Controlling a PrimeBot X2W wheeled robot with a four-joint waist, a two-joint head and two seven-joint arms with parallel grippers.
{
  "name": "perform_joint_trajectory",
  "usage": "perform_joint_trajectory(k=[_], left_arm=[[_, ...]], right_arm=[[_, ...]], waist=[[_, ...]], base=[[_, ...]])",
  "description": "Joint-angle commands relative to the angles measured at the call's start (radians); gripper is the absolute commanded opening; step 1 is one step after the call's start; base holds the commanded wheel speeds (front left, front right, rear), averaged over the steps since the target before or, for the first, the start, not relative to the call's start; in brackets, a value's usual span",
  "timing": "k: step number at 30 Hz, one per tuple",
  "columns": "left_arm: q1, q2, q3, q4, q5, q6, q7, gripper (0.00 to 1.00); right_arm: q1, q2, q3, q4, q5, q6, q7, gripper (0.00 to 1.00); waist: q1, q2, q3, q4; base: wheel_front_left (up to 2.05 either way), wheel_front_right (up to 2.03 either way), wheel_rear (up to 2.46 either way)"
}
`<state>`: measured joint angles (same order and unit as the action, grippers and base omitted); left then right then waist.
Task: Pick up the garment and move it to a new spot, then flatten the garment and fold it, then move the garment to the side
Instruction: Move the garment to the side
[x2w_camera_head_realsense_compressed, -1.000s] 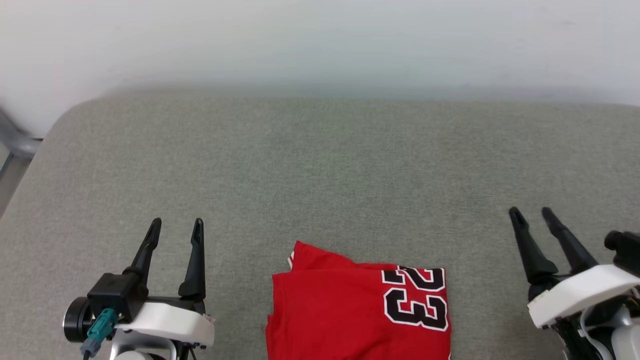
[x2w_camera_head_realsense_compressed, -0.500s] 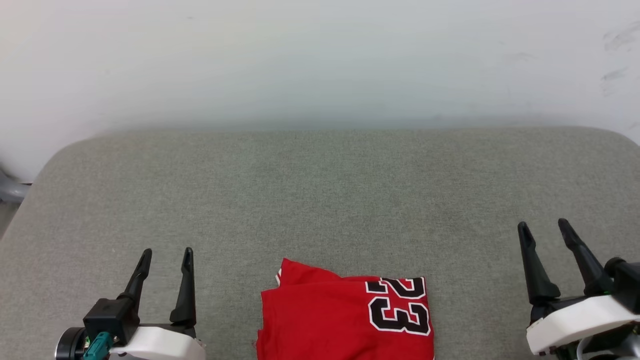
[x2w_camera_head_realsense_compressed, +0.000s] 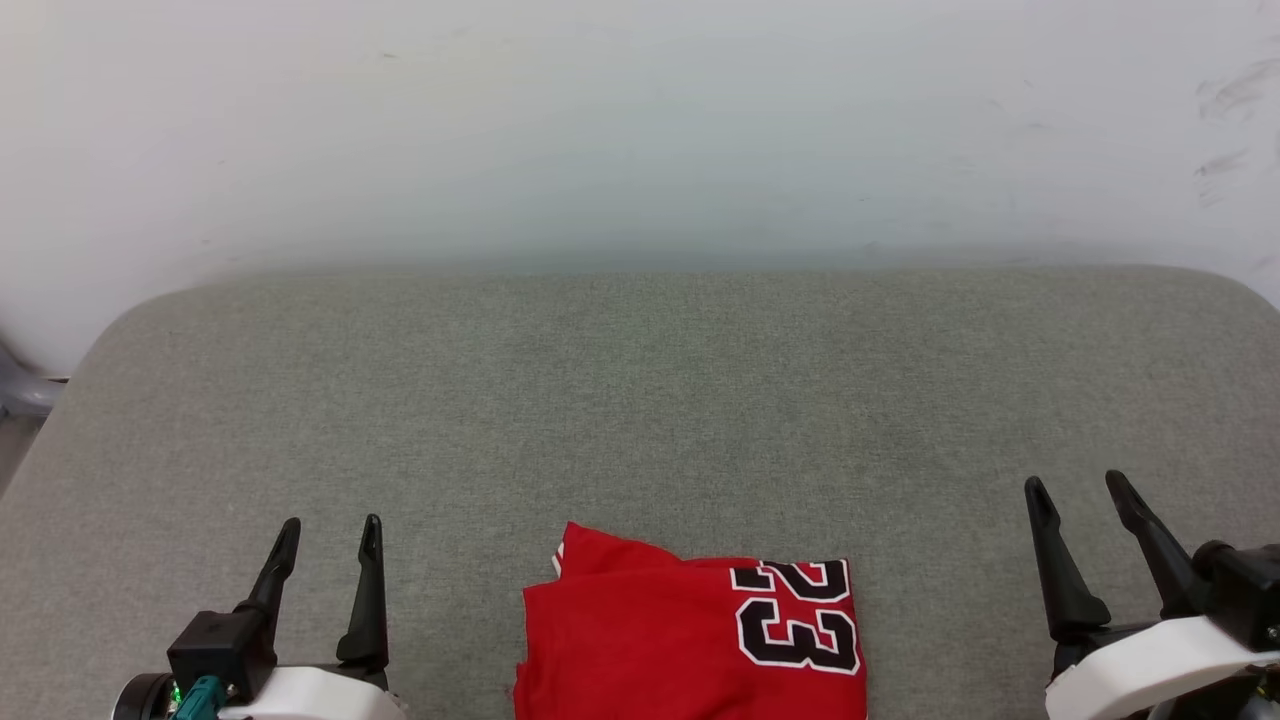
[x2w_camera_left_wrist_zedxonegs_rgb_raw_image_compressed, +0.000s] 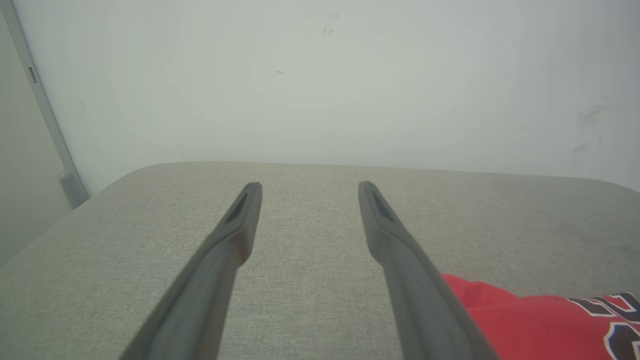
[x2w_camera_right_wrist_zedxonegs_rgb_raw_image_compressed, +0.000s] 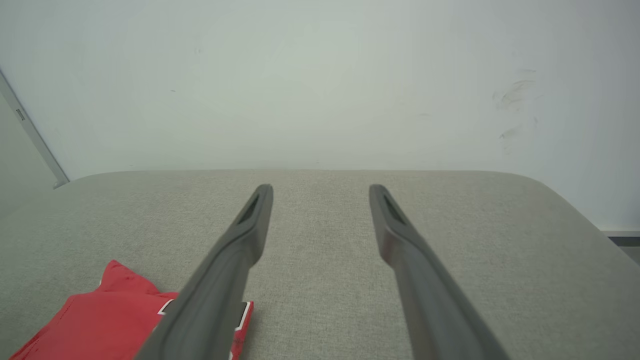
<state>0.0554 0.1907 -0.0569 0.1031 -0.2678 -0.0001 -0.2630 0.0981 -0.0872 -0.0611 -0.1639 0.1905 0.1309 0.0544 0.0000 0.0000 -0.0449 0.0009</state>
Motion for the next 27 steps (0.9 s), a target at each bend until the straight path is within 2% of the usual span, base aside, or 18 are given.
perform_joint_trajectory(k=[1,8,13,19,21,27], left_arm=[[-0.008,-0.002,0.004,0.001,0.004,-0.003,-0.002,1.0],[-0.03,-0.02,0.017,0.003,0.016,-0.014,-0.002,1.0],[-0.04,-0.035,0.027,0.002,0.025,-0.025,-0.002,1.0],[-0.067,-0.055,0.033,-0.008,0.038,-0.041,-0.002,1.0],[-0.077,-0.058,0.042,-0.004,0.042,-0.044,-0.002,1.0],[-0.12,-0.074,0.057,-0.007,0.05,-0.061,-0.002,1.0]], right_arm=[[0.013,0.006,-0.004,-0.003,0.006,0.0,0.005,1.0],[0.026,-0.004,-0.083,0.064,0.126,0.0,0.07,1.0],[0.046,-0.038,-0.119,0.153,0.276,0.0,0.195,1.0],[0.044,-0.082,-0.049,0.216,0.497,0.0,0.442,1.0],[0.032,-0.077,-0.008,0.223,0.564,0.0,0.505,1.0],[-0.034,-0.104,0.101,0.259,0.666,0.0,0.559,1.0]], waist=[[0.0,0.0,0.001,0.001],[0.0,0.0,0.013,0.026],[0.0,0.0,0.035,0.054],[0.0,0.0,0.092,0.091],[0.0,0.0,0.114,0.1],[0.0,0.0,0.189,0.127]], base=[[0.0,0.0,0.0],[0.0,0.0,0.0],[0.0,0.0,0.0],[0.0,0.0,0.0],[0.0,0.0,0.0],[0.0,0.0,0.0]])
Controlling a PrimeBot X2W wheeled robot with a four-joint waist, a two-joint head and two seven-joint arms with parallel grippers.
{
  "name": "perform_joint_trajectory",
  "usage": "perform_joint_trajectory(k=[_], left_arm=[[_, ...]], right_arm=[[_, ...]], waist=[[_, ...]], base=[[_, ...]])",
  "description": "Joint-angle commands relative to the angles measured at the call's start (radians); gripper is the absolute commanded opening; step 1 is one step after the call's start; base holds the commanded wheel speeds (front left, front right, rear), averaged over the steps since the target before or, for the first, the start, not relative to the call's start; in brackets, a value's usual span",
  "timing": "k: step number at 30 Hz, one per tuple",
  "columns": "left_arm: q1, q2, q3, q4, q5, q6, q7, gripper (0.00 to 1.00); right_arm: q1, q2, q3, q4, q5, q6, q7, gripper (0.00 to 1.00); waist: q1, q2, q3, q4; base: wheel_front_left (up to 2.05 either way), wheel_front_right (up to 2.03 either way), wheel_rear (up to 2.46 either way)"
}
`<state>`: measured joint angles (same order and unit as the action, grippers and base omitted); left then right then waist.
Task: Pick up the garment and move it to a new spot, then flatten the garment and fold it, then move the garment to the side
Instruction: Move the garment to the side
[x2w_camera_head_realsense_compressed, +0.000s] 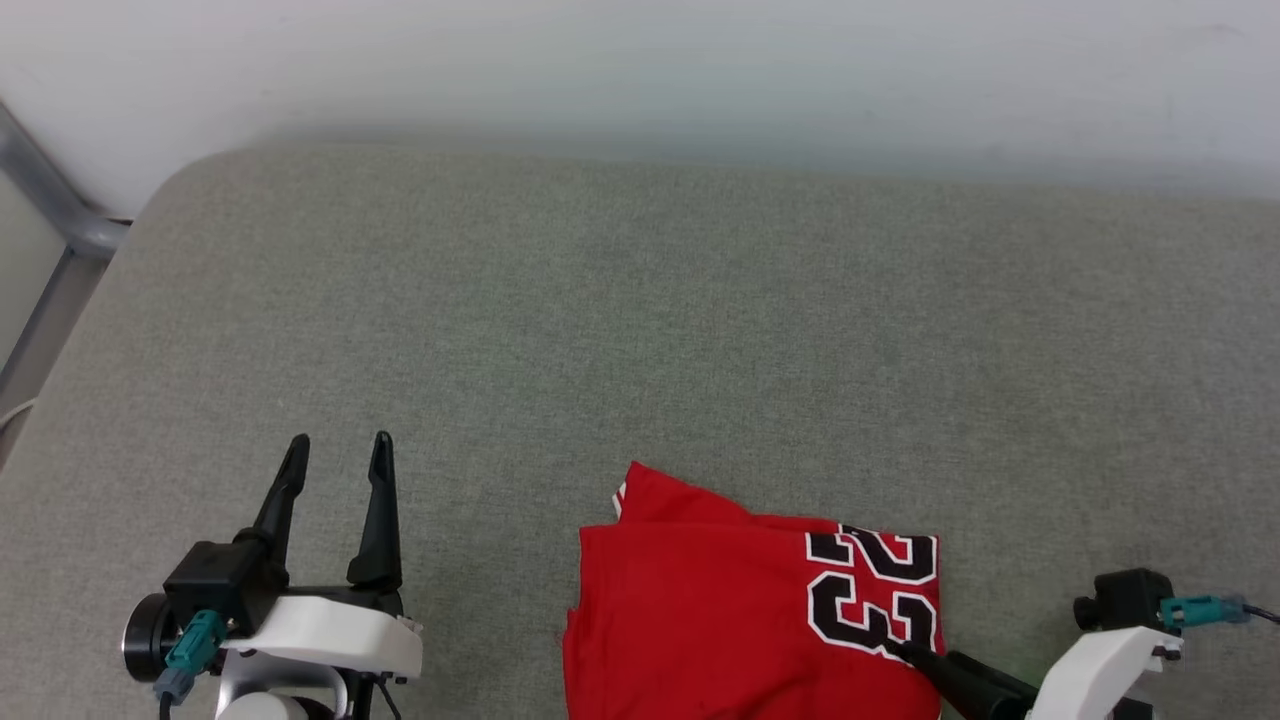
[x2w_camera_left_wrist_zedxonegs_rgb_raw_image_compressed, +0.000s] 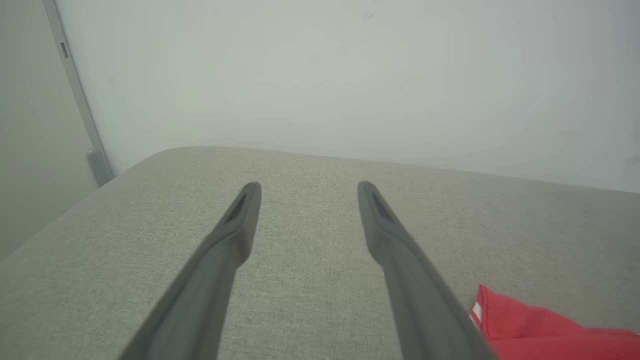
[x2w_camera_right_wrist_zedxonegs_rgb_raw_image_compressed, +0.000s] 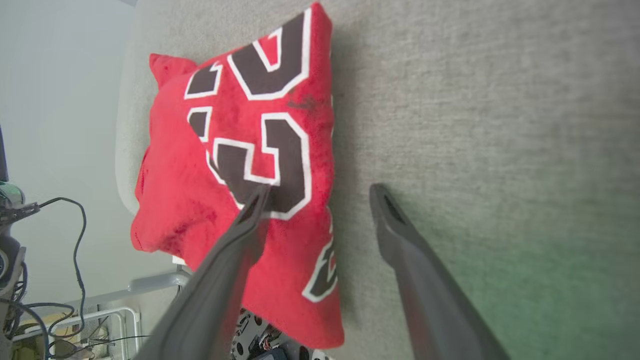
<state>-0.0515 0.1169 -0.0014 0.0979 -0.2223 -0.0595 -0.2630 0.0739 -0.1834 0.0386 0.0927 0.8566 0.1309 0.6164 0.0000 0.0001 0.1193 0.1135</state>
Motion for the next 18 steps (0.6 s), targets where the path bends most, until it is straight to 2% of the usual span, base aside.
perform_joint_trajectory(k=[1,9,10,11,12,13,18], left_arm=[[-0.02,-0.003,0.005,-0.002,0.007,-0.004,-0.002,1.0],[-0.061,-0.022,0.018,-0.003,0.026,-0.027,-0.002,1.0],[-0.062,-0.025,0.021,-0.003,0.027,-0.028,-0.002,1.0],[-0.063,-0.027,0.023,-0.003,0.028,-0.028,-0.002,1.0],[-0.064,-0.029,0.026,-0.002,0.031,-0.031,-0.002,1.0],[-0.066,-0.031,0.027,-0.001,0.034,-0.032,-0.002,1.0],[-0.057,-0.037,0.034,0.009,0.046,-0.038,-0.002,1.0]], right_arm=[[-0.024,-0.013,0.016,0.015,0.007,0.0,-0.01,1.0],[-0.084,-0.033,0.124,0.134,0.05,-0.002,-0.021,1.0],[-0.088,-0.034,0.137,0.144,0.055,-0.002,-0.019,0.89],[-0.093,-0.036,0.151,0.153,0.057,-0.003,-0.019,0.46],[-0.096,-0.039,0.161,0.16,0.06,-0.003,-0.019,0.11],[-0.1,-0.043,0.17,0.166,0.062,-0.003,-0.021,0.0],[-0.13,-0.072,0.199,0.152,0.048,-0.001,-0.055,0.0]], waist=[[0.0,-0.0001,0.035,0.017],[0.0,-0.0001,0.091,0.038],[0.0,-0.0001,0.092,0.038],[0.0,-0.0001,0.094,0.037],[0.0,-0.0001,0.095,0.037],[0.0,-0.0001,0.094,0.037],[0.0,-0.0001,0.063,0.021]], base=[[0.0,0.0,0.0],[0.0,0.0,0.0],[0.0,0.0,0.0],[0.0,0.0,0.0],[0.0,0.0,0.0],[0.0,0.0,0.0],[0.0,0.0,0.0]])
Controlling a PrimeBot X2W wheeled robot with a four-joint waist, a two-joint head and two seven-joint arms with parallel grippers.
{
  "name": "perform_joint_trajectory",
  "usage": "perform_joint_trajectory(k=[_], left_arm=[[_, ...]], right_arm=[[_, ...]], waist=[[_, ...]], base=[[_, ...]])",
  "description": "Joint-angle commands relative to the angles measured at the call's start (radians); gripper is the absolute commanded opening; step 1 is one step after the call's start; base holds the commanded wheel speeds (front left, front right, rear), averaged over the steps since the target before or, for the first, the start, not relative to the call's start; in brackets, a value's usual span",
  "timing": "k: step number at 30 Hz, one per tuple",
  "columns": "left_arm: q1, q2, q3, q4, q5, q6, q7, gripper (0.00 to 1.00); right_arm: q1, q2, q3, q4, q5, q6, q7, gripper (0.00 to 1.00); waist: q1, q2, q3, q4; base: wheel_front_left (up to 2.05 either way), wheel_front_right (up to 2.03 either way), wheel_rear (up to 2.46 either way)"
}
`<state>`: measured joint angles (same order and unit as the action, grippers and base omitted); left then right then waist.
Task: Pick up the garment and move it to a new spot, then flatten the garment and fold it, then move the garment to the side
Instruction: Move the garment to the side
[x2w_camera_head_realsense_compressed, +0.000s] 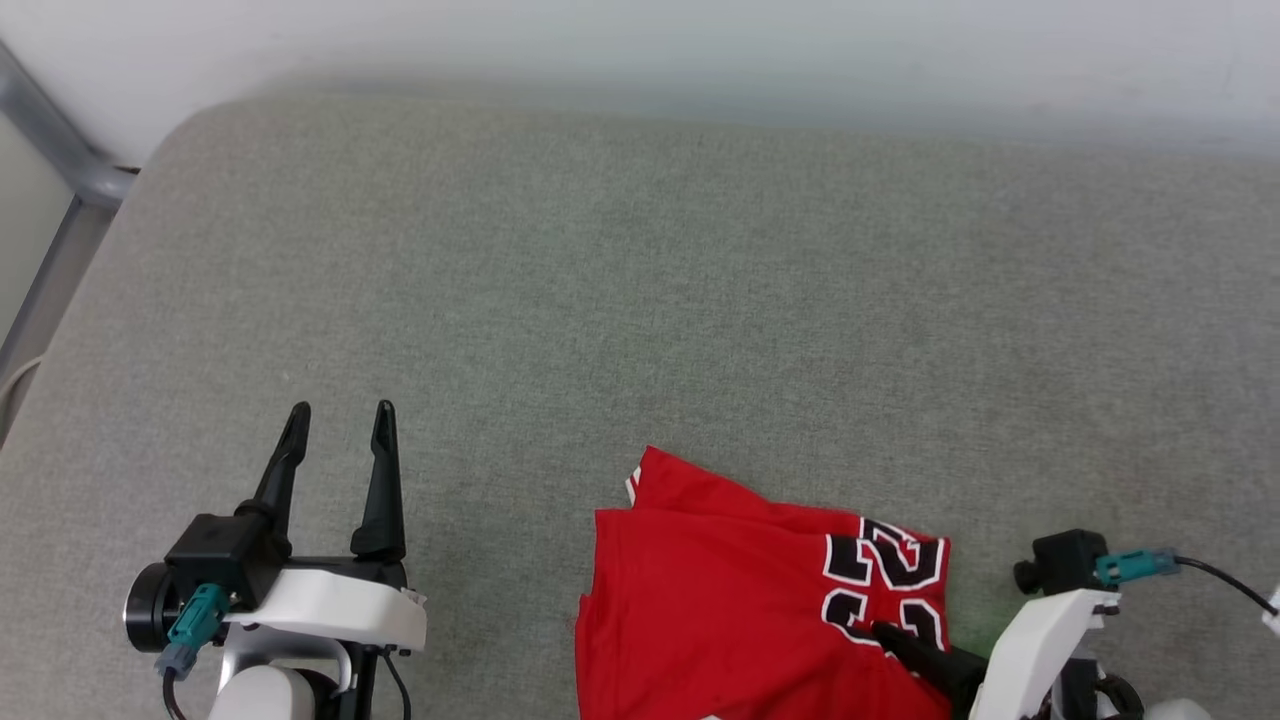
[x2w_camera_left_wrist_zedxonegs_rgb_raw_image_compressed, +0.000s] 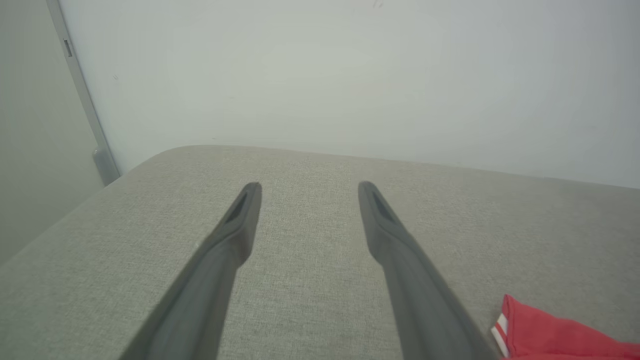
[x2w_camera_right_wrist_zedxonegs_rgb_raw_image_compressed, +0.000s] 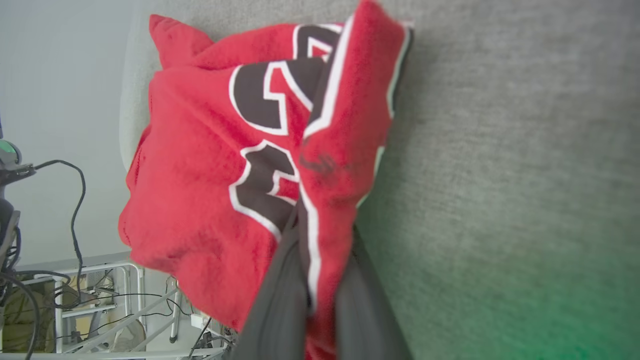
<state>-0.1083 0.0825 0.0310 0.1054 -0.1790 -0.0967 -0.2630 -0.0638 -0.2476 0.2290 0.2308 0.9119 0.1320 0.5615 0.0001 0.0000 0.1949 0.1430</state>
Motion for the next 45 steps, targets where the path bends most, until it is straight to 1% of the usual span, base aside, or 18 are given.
perform_joint_trajectory(k=[1,5,8,13,17,18,23,26,29,30,34,37,42,43,45], left_arm=[[0.007,-0.004,0.002,0.002,0.007,-0.003,-0.002,1.0],[0.033,-0.005,0.007,0.009,0.021,-0.007,-0.002,1.0],[0.047,-0.002,0.007,0.01,0.031,-0.007,-0.002,1.0],[0.065,-0.002,0.006,-0.003,0.044,-0.009,-0.002,1.0],[0.068,-0.001,0.005,-0.017,0.051,-0.01,-0.002,1.0],[0.068,-0.001,0.005,-0.017,0.051,-0.01,-0.002,1.0],[0.044,-0.004,-0.01,-0.042,0.06,-0.016,-0.002,1.0],[0.022,0.002,-0.018,-0.065,0.064,-0.017,-0.002,1.0],[-0.003,0.018,-0.032,-0.083,0.074,-0.021,-0.002,1.0],[-0.041,0.039,-0.051,-0.108,0.086,-0.025,-0.002,1.0],[-0.098,0.072,-0.081,-0.139,0.096,-0.027,0.007,1.0],[-0.134,0.094,-0.099,-0.181,0.101,-0.03,0.027,1.0],[-0.193,0.132,-0.129,-0.261,0.105,-0.032,0.07,1.0],[-0.206,0.139,-0.135,-0.276,0.105,-0.032,0.08,1.0],[-0.242,0.151,-0.152,-0.306,0.104,-0.032,0.098,1.0]], right_arm=[[0.002,-0.016,0.013,0.006,-0.016,-0.003,-0.01,0.0],[-0.001,-0.04,0.012,-0.005,-0.043,-0.002,-0.026,0.0],[-0.002,-0.061,0.004,-0.011,-0.077,-0.002,-0.027,0.0],[-0.004,-0.097,-0.026,-0.027,-0.121,-0.002,-0.003,0.0],[-0.033,-0.125,-0.04,-0.041,-0.148,-0.002,0.023,0.0],[-0.033,-0.125,-0.04,-0.041,-0.148,-0.002,0.023,0.0],[-0.091,-0.141,-0.043,-0.045,-0.165,-0.002,0.036,0.0],[-0.147,-0.145,-0.04,-0.039,-0.175,-0.002,0.023,0.0],[-0.215,-0.145,-0.036,-0.021,-0.196,-0.002,-0.017,0.0],[-0.284,-0.154,-0.049,0.01,-0.239,-0.002,-0.072,0.0],[-0.365,-0.164,-0.103,0.057,-0.313,-0.002,-0.141,0.0],[-0.424,-0.176,-0.164,0.095,-0.359,-0.002,-0.175,0.0],[-0.514,-0.224,-0.267,0.159,-0.427,-0.002,-0.214,0.0],[-0.526,-0.243,-0.285,0.167,-0.449,-0.002,-0.219,0.0],[-0.547,-0.267,-0.338,0.182,-0.456,-0.002,-0.226,0.0]], waist=[[-0.0001,0.0,-0.024,-0.014],[-0.0001,0.0,-0.069,-0.048],[-0.0001,0.0,-0.092,-0.087],[-0.0001,0.0,-0.104,-0.178],[-0.0001,0.0,-0.093,-0.282],[-0.0001,0.0,-0.093,-0.282],[-0.0001,0.0,-0.059,-0.407],[-0.0001,0.0,-0.014,-0.471],[-0.0001,0.0,0.039,-0.523],[-0.0001,0.0,0.106,-0.554],[-0.0001,0.0,0.192,-0.565],[-0.0001,0.0,0.256,-0.564],[-0.0001,0.0,0.363,-0.548],[-0.0001,0.0,0.385,-0.542],[-0.0001,0.0,0.427,-0.526]], base=[[0.0,0.0,0.0],[0.0,0.0,0.0],[0.0,0.0,0.0],[0.0,0.0,0.0],[0.0,0.0,0.0],[0.0,0.0,0.0],[0.0,0.0,0.0],[0.0,0.0,0.0],[0.0,0.0,0.0],[0.0,0.0,0.0],[0.0,0.0,0.0],[0.0,0.0,0.0],[0.0,0.0,0.0],[0.0,0.0,0.0],[0.0,0.0,0.0]])
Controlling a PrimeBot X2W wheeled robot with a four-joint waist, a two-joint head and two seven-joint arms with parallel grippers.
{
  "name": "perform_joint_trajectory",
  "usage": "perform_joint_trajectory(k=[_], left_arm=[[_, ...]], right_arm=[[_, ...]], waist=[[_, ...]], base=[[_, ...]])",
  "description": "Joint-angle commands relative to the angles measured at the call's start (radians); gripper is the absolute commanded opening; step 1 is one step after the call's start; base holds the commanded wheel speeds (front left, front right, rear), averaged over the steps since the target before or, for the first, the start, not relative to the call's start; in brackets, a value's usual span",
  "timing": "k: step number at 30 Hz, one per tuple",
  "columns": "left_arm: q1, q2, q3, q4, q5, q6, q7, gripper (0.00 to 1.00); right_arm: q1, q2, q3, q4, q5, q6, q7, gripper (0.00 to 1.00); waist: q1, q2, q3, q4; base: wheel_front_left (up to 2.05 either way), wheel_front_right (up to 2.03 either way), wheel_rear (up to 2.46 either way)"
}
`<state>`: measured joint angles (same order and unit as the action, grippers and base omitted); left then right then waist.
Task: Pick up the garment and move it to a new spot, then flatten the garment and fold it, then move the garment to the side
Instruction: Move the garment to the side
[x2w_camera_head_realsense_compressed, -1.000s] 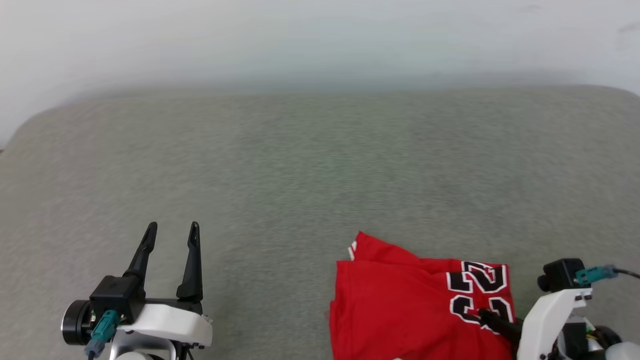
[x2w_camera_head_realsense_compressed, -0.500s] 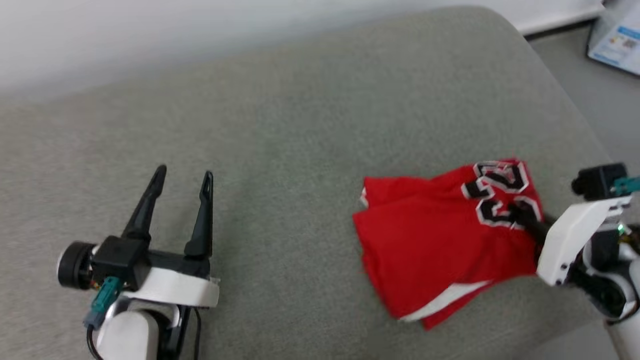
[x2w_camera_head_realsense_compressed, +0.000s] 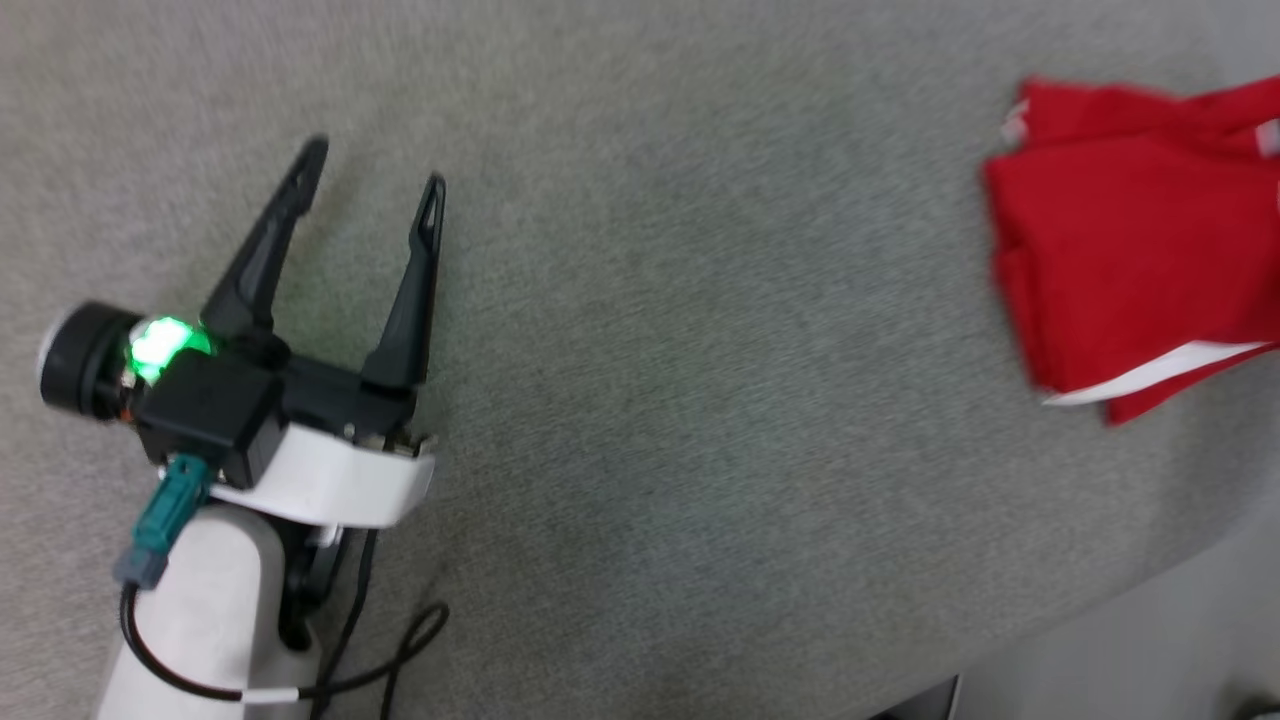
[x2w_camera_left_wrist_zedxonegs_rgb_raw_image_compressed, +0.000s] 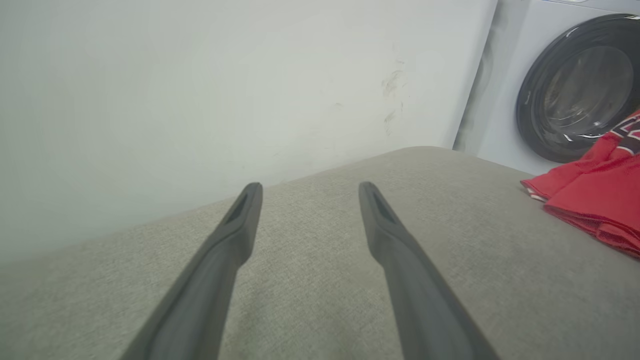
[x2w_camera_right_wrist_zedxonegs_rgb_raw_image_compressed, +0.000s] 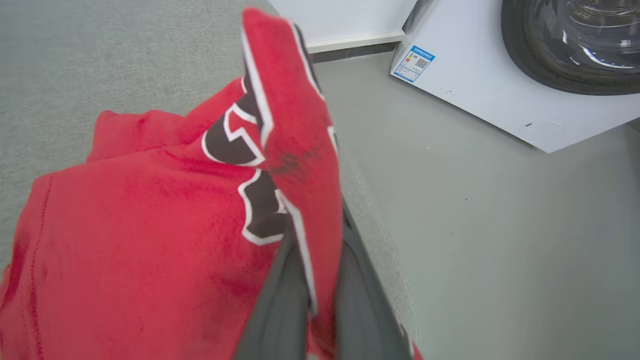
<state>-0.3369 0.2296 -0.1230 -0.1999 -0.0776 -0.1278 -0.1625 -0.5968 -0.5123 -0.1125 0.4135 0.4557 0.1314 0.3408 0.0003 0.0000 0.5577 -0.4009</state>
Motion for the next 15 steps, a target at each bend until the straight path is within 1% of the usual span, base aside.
perform_joint_trajectory(k=[1,5,6,9,11,12,15], left_arm=[[-0.029,0.008,-0.004,-0.009,0.001,-0.001,0.006,1.0],[-0.081,0.022,-0.028,-0.038,0.0,-0.002,0.019,1.0],[-0.104,0.03,-0.039,-0.052,0.0,-0.002,0.025,1.0],[-0.118,0.036,-0.049,-0.061,0.0,-0.002,0.03,1.0],[-0.121,0.04,-0.054,-0.061,0.001,-0.002,0.033,1.0],[-0.121,0.041,-0.056,-0.06,0.001,-0.002,0.034,1.0],[-0.119,0.045,-0.056,-0.057,-0.002,0.0,0.035,1.0]], right_arm=[[-0.024,-0.017,-0.021,0.007,-0.012,-0.001,-0.01,0.0],[-0.055,-0.039,-0.112,0.051,-0.038,-0.001,-0.036,0.0],[-0.086,-0.037,-0.149,0.087,-0.054,-0.001,-0.059,0.0],[-0.106,-0.018,-0.164,0.131,-0.081,-0.001,-0.081,0.0],[-0.12,-0.003,-0.166,0.159,-0.095,-0.001,-0.105,0.58],[-0.124,0.0,-0.168,0.174,-0.106,-0.001,-0.116,1.0],[-0.137,0.01,-0.184,0.214,-0.132,-0.002,-0.172,1.0]], waist=[[-0.0003,0.0,0.082,0.025],[-0.0003,0.0,0.137,0.041],[-0.0003,0.0,0.163,0.047],[-0.0003,0.0,0.18,0.052],[-0.0003,0.0,0.184,0.054],[-0.0003,0.0,0.184,0.055],[-0.0003,0.0,0.179,0.057]], base=[[0.0,0.0,0.0],[0.0,0.0,0.0],[0.0,0.0,0.0],[0.0,0.0,0.0],[0.0,0.0,0.0],[0.0,0.0,0.0],[0.0,0.0,0.0]])
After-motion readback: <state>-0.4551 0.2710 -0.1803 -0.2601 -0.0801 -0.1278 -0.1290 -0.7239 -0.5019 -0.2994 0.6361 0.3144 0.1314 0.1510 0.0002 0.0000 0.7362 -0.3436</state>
